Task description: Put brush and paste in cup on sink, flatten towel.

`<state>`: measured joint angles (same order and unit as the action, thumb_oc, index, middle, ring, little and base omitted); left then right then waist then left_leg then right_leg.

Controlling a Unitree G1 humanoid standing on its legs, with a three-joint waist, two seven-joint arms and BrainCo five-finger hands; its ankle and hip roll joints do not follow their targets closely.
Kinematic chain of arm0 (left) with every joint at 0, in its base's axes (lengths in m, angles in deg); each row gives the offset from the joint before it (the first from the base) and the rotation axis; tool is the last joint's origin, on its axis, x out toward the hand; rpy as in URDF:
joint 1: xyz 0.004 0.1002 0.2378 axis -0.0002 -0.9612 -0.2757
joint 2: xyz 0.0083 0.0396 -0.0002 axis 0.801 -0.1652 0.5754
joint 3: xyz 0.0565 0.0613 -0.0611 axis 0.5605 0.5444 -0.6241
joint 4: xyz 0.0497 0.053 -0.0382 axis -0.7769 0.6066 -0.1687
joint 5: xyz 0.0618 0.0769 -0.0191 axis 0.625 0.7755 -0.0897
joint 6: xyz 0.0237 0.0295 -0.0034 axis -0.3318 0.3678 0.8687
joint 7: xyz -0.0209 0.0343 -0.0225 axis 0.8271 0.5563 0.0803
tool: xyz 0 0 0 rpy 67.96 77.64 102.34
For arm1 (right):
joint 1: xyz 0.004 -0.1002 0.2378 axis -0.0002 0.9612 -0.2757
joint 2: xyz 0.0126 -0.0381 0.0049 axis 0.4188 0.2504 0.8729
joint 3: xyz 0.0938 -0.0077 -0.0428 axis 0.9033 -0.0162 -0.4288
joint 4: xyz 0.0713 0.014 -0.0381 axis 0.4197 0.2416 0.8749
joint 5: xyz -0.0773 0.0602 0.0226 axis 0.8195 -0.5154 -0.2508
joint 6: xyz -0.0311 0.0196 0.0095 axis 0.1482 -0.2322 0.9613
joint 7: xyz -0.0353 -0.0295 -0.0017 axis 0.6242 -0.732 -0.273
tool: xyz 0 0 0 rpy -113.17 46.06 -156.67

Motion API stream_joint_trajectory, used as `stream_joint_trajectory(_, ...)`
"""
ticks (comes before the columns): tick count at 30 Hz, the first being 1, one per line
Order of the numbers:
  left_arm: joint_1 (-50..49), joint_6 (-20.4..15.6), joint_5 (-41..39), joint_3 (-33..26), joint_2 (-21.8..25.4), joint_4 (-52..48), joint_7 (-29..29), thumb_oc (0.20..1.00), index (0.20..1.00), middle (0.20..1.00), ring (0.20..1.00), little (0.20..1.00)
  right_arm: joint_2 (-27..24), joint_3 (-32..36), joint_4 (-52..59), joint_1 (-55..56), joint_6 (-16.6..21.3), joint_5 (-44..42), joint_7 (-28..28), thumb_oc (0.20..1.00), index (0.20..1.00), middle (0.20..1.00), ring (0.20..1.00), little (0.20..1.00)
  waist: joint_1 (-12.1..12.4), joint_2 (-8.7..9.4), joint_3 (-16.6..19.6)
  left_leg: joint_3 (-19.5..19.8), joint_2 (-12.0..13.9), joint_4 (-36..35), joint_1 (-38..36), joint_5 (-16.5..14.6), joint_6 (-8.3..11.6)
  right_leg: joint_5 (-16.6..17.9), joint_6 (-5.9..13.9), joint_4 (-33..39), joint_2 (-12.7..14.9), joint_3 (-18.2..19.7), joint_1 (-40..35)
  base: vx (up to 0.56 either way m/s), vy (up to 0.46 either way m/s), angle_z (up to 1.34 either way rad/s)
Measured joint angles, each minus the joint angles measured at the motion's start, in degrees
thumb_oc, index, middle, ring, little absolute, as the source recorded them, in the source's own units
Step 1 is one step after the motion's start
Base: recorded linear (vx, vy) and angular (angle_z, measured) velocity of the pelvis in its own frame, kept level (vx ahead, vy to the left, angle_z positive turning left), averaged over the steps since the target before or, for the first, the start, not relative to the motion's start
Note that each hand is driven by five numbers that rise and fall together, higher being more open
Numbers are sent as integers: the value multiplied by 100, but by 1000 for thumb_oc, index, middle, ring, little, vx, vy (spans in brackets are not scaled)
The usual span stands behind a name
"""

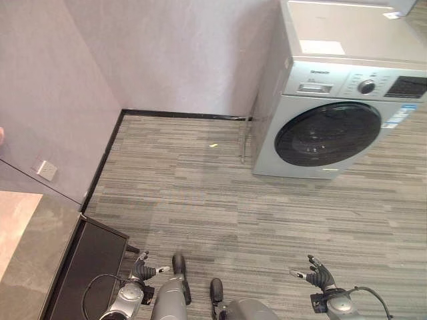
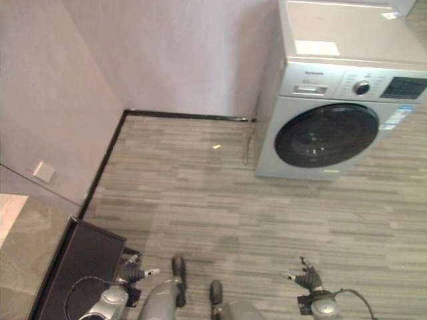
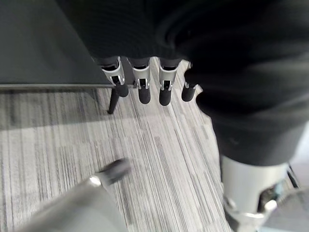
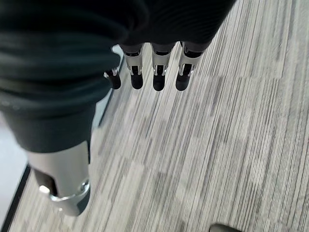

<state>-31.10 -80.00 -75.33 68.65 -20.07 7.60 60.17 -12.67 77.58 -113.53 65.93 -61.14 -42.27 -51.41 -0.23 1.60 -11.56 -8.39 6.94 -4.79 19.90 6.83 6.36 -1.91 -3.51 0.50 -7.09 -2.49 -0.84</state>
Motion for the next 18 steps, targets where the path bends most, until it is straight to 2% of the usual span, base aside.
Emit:
stream_joint_trajectory(2, -210, -8, -133, -23, 25, -76, 4, 1000, 1000, 1000, 1000, 1000, -13, -3, 1, -92, 0, 41, 0, 1000, 1000, 1000, 1000, 1000, 116, 12, 47, 16, -79, 182, -197, 174, -238, 1, 29, 164, -31, 285, -306, 400, 203, -62)
stream_joint_trajectory(3, -267, -6, -141, -123, -11, -63, -1, 1000, 1000, 1000, 1000, 1000, -9, 9, -27, -112, 2, 49, -5, 1000, 1000, 1000, 1000, 1000, 162, 18, 60, -2, -161, 325, -286, 208, -299, -148, 169, 226, -26, 377, -427, 373, 212, -58)
stream_joint_trajectory(4, -260, -9, -150, -208, -70, -22, 0, 1000, 1000, 1000, 1000, 1000, 4, 20, -109, -119, 5, 84, -6, 1000, 1000, 1000, 1000, 1000, 174, 40, 237, -20, -402, 570, -268, 235, -356, -295, 95, 225, -30, 426, -472, 394, 242, -26)
stream_joint_trajectory(6, -223, -13, -152, -204, -103, -45, -3, 1000, 1000, 1000, 1000, 1000, 61, 132, -215, -60, -4, 57, 5, 1000, 1000, 1000, 1000, 1000, 168, 61, 319, -2, -662, 566, -283, 315, -677, -297, 48, 179, -27, 467, -532, 393, 261, -5)
stream_joint_trajectory(7, -153, -21, -154, -206, -90, -55, -1, 1000, 1000, 1000, 1000, 1000, 129, 184, -224, -44, -60, -25, 18, 1000, 1000, 1000, 1000, 1000, 172, 131, 302, -30, -843, 629, -271, 256, -874, -392, 164, 98, 17, 599, -618, 304, 213, -31)
stream_joint_trajectory(8, -196, -12, -152, -177, -101, -58, -16, 1000, 1000, 1000, 1000, 1000, 136, 155, -172, -79, -81, 4, 39, 1000, 1000, 1000, 1000, 1000, 226, 91, 308, -107, -869, 701, -361, 182, -1202, -492, 300, -172, -53, 662, -617, 290, 228, -40)
stream_joint_trajectory(9, -241, 0, -152, -100, -101, -59, -23, 1000, 1000, 1000, 1000, 1000, 131, 135, -72, 15, -100, 29, 45, 1000, 1000, 1000, 1000, 1000, 223, 68, 328, -168, -797, 838, -425, 132, -1382, -713, 420, -494, -114, 677, -633, 174, 175, -42)
stream_joint_trajectory(10, -306, -11, -150, -81, -86, -134, -34, 1000, 1000, 1000, 1000, 1000, 147, 99, 86, 99, -94, 42, 47, 1000, 1000, 1000, 1000, 1000, 251, 60, 341, -257, -750, 796, -687, -168, -1301, -956, 648, -1200, -160, 618, -476, 219, 249, -17)
stream_joint_trajectory(11, -298, -3, -149, -80, -84, -135, -47, 1000, 1000, 1000, 1000, 1000, 154, 41, 181, 141, -98, 47, 49, 1000, 1000, 1000, 1000, 1000, 231, 131, 380, -191, -829, 772, -850, -277, -1436, -1148, 795, -1846, -70, 590, -265, 171, 251, -6)
stream_joint_trajectory(12, -239, -7, -145, 52, -52, -231, -65, 1000, 1000, 1000, 1000, 1000, 114, 18, 334, 222, -104, 167, 60, 1000, 1000, 1000, 1000, 1000, 214, 191, 405, -170, -1002, 761, -1102, -502, -1609, -1069, 857, -3452, 95, 321, 351, 157, 253, 9)
stream_joint_trajectory(13, -230, -10, -139, 107, -45, -250, -74, 1000, 1000, 1000, 1000, 1000, 79, 22, 464, 250, -109, 191, 58, 1000, 1000, 1000, 1000, 1000, 193, 186, 399, -174, -1056, 737, -1192, -507, -1549, -955, 855, -4282, 251, 131, 714, 185, 234, 8)
stream_joint_trajectory(14, -200, -15, -138, 118, -71, -311, -75, 1000, 1000, 1000, 1000, 1000, 8, 31, 643, 296, -104, 194, 59, 1000, 1000, 1000, 1000, 1000, 167, 142, 408, -114, -1197, 668, -1424, -593, -1533, -1076, 808, -4935, 667, -56, 1092, 292, 282, -4)
stream_joint_trajectory(15, -144, -12, -138, 107, -80, -372, -64, 1000, 1000, 1000, 1000, 1000, 18, 81, 726, 232, -95, 186, 49, 1000, 1000, 1000, 1000, 1000, 128, 39, 375, -87, -1236, 773, -1482, -746, -1497, -1112, 888, -5196, 867, 159, 1425, 224, 191, 4)
stream_joint_trajectory(16, -111, -6, -135, 106, -73, -364, -64, 1000, 1000, 1000, 1000, 1000, 46, 77, 757, 208, -94, 178, 47, 1000, 1000, 1000, 1000, 1000, 85, -13, 333, 61, -1267, 817, -1533, -809, -1521, -1113, 881, -5218, 893, 290, 1558, 231, 180, 28)
stream_joint_trajectory(17, 28, -8, -133, 122, -81, -373, -62, 1000, 1000, 1000, 1000, 1000, 64, 62, 805, 198, -95, 165, 51, 1000, 1000, 1000, 1000, 1000, -7, -144, 193, 229, -1222, 824, -1667, -860, -1551, -1138, 861, -5134, 947, 401, 1750, 181, 52, 55)
stream_joint_trajectory(18, 100, -10, -129, 108, -75, -370, -60, 1000, 1000, 1000, 1000, 1000, 73, 24, 824, 159, -97, 164, 54, 1000, 1000, 1000, 1000, 1000, -22, -194, 117, 305, -1220, 825, -1790, -916, -1604, -1135, 818, -4927, 1011, 349, 1977, 391, 29, 54)
